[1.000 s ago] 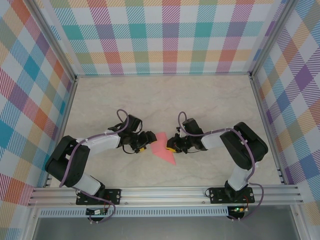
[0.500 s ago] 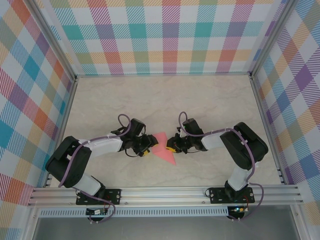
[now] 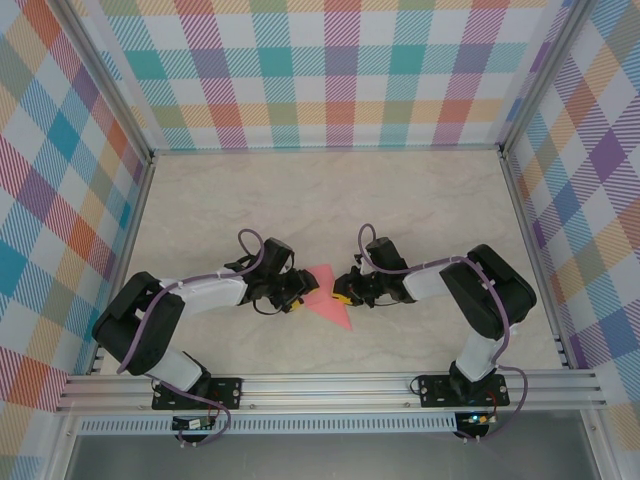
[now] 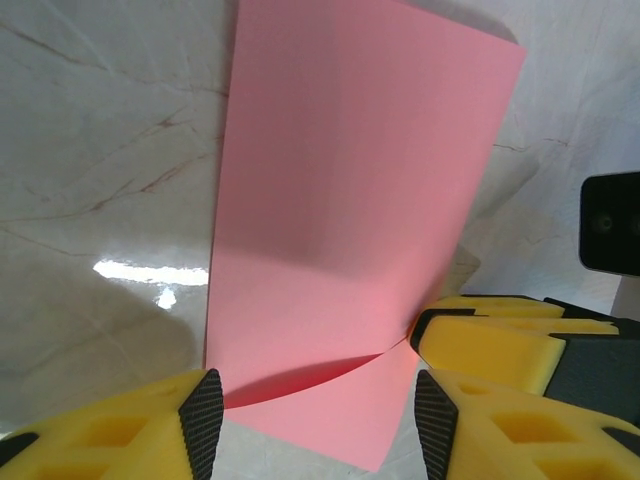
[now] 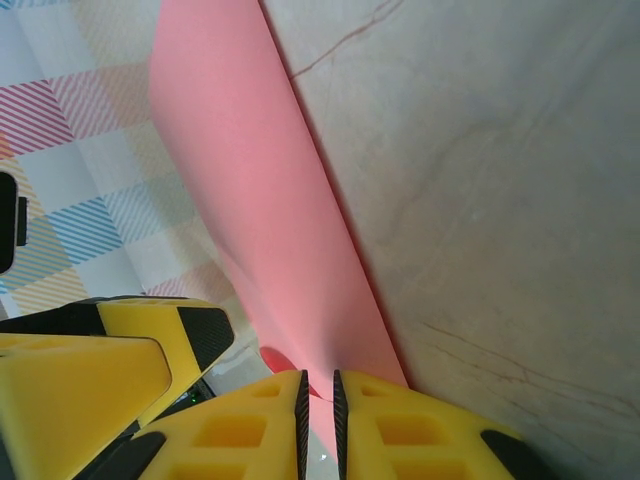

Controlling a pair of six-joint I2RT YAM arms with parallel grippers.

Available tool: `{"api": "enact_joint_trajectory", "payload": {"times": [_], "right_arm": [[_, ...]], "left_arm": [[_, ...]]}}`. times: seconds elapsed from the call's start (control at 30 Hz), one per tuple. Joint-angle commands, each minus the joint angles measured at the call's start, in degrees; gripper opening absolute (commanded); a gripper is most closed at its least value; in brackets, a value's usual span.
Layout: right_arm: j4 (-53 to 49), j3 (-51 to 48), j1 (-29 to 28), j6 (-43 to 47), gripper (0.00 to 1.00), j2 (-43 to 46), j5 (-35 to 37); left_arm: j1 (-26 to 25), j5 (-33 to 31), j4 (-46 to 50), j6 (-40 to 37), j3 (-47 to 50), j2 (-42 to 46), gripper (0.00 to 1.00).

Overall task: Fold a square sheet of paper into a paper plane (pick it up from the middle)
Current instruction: Fold the wing for the fifth time at the center of the table.

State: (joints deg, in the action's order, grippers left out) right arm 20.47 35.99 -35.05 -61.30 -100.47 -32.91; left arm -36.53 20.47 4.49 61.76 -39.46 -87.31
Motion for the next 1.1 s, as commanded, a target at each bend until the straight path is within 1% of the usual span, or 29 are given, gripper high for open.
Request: {"api": "enact_joint_trajectory", "payload": {"times": [0.0, 0.1, 0.27, 0.37, 0.7, 0.9, 1.07], "right_arm": [[-3.58, -2.19, -0.06, -0.49, 0.17, -4.56, 6.32], [-3.68, -2.05, 0.06, -0.49, 0.17, -4.83, 6.30], [-3.51, -1.89, 0.16, -0.49, 0.18, -5.61, 6.21], [-3.17, -1.86, 0.16, -0.66, 0.18, -6.01, 5.93], [-3.09, -2.06, 0.24, -0.86, 0.18, -6.29, 5.92], [-3.11, -2.03, 0.24, -0.84, 0.18, -6.49, 6.01], [-3.08, -1.93, 0.25, -0.93, 0.18, -6.80, 6.10]], "left_arm": [[-0.70, -1.07, 2.91, -0.22, 0.09, -0.59, 0.56], [-0.80, -1.50, 3.73, -0.76, 0.33, -0.50, 0.57], [-1.17, 0.05, 2.00, -0.96, 0.55, -1.52, 0.57], [-1.30, 1.22, -0.66, -0.85, 0.63, -2.48, 0.57], [-1.95, 2.69, -1.93, -1.91, -1.25, -4.69, 0.56], [-2.66, 2.31, -1.48, -2.02, -1.67, -3.72, 0.51], [-2.83, 1.94, -0.10, -2.19, -1.47, -2.99, 0.50]]}}
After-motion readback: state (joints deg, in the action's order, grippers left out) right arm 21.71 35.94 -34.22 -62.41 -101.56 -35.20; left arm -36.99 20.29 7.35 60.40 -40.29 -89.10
